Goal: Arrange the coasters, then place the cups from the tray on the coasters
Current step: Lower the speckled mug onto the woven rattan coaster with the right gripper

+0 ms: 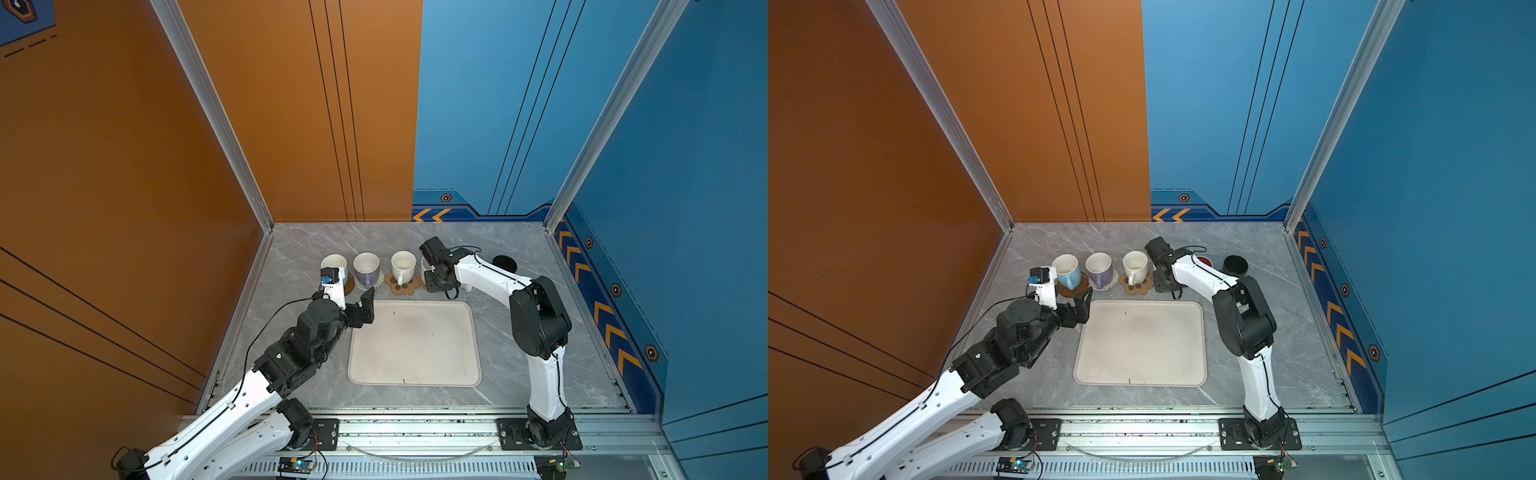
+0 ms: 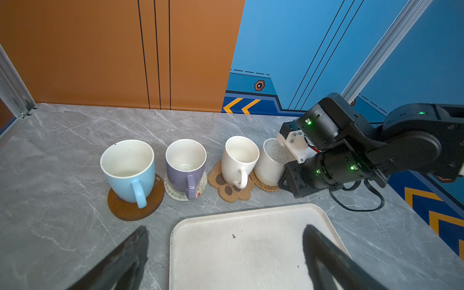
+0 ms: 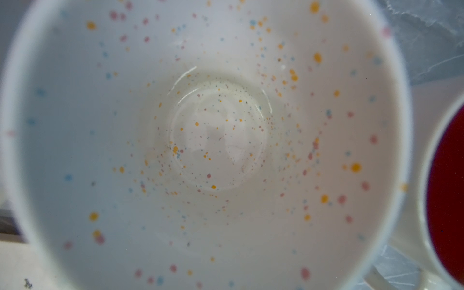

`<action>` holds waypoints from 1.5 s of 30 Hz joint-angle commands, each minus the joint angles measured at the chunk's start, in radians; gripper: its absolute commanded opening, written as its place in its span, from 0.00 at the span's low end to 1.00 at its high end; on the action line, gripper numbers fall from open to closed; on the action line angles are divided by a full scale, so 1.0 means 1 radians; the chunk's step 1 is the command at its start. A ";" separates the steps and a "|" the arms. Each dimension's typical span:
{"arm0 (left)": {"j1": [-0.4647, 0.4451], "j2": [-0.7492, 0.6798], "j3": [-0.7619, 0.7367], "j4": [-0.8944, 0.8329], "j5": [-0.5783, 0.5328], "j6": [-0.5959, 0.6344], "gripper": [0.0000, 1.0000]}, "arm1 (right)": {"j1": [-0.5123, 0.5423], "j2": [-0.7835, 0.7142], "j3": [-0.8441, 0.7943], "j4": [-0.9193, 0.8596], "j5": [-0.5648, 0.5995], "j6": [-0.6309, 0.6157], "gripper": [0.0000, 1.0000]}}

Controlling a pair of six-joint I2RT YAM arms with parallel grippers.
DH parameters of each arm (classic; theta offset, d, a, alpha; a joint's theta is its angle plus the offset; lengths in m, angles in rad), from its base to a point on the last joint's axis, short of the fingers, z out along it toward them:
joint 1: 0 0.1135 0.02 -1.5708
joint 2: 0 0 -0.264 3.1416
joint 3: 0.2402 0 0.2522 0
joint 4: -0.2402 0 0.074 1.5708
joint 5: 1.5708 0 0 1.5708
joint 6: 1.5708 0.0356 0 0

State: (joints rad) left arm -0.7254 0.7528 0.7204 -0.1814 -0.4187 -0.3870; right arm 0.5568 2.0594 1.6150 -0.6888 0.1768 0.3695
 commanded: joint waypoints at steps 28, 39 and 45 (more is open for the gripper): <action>0.014 0.005 0.022 -0.021 0.003 -0.011 0.96 | -0.013 -0.003 0.005 0.023 0.009 0.006 0.16; 0.016 0.010 0.022 -0.017 0.007 -0.012 0.96 | -0.012 -0.004 -0.004 0.022 -0.001 0.008 0.30; 0.016 0.004 0.020 -0.023 0.007 -0.013 0.96 | -0.013 -0.015 -0.012 0.021 -0.009 0.013 0.42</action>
State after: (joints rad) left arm -0.7242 0.7631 0.7204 -0.1951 -0.4183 -0.3904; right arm 0.5495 2.0594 1.6138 -0.6701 0.1753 0.3729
